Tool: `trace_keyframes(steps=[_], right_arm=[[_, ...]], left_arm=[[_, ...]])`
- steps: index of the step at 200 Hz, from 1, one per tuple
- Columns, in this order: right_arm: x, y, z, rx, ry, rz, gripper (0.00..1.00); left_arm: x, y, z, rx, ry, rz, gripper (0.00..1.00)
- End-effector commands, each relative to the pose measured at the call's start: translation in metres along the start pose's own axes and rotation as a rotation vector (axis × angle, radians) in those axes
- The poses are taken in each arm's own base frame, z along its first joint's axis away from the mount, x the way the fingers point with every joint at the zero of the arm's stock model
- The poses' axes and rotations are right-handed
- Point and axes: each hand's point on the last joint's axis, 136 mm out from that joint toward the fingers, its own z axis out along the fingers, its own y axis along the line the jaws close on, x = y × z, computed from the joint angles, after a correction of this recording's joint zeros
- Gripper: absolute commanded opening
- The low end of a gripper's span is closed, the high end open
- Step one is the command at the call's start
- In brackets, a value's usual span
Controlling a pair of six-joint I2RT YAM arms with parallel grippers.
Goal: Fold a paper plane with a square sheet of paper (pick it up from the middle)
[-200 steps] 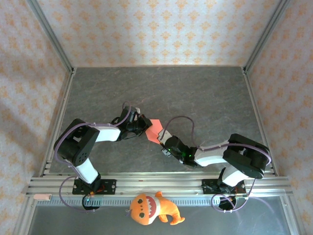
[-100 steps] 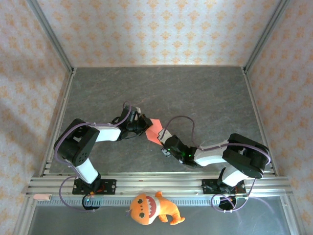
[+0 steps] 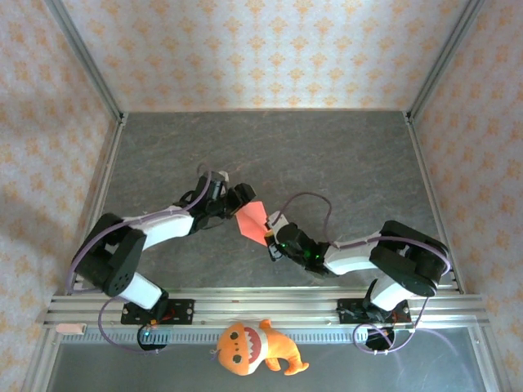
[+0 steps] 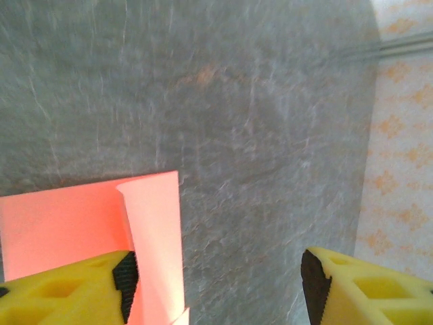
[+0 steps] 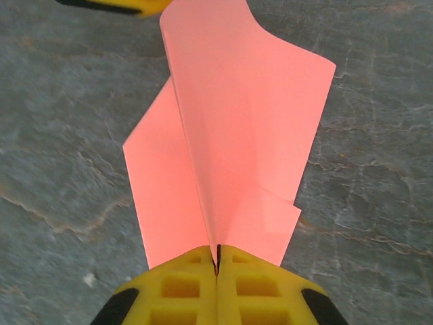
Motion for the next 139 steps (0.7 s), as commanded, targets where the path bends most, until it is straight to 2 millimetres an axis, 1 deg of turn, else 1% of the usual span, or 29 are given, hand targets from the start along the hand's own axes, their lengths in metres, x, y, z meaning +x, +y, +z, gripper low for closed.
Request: trace_keyframes(steps=[1,27,55,76,109,139], right_arm=[[0.001,0.008,0.001,-0.101,0.006,0.159,0.0],[0.003,0.008,0.002,-0.134,0.021,0.213,0.0],[0.004,0.005,0.004,-0.135,0.026,0.235,0.0],[0.008,0.003,0.006,-0.125,0.034,0.227,0.0],[0.023,-0.005,0.014,-0.077,0.074,0.227,0.0],[0.034,-0.009,0.014,-0.029,0.062,0.199,0.0]], left_arm=[[-0.014,0.013,-0.017,-0.067,-0.093,0.019,0.68],[-0.018,0.013,-0.029,-0.053,-0.134,0.008,0.68],[-0.02,0.013,-0.035,-0.047,-0.154,0.002,0.69],[-0.019,0.013,-0.037,-0.043,-0.152,-0.004,0.69],[-0.017,0.015,-0.035,-0.034,-0.148,-0.027,0.7],[-0.015,0.018,-0.034,-0.034,-0.145,-0.042,0.7]])
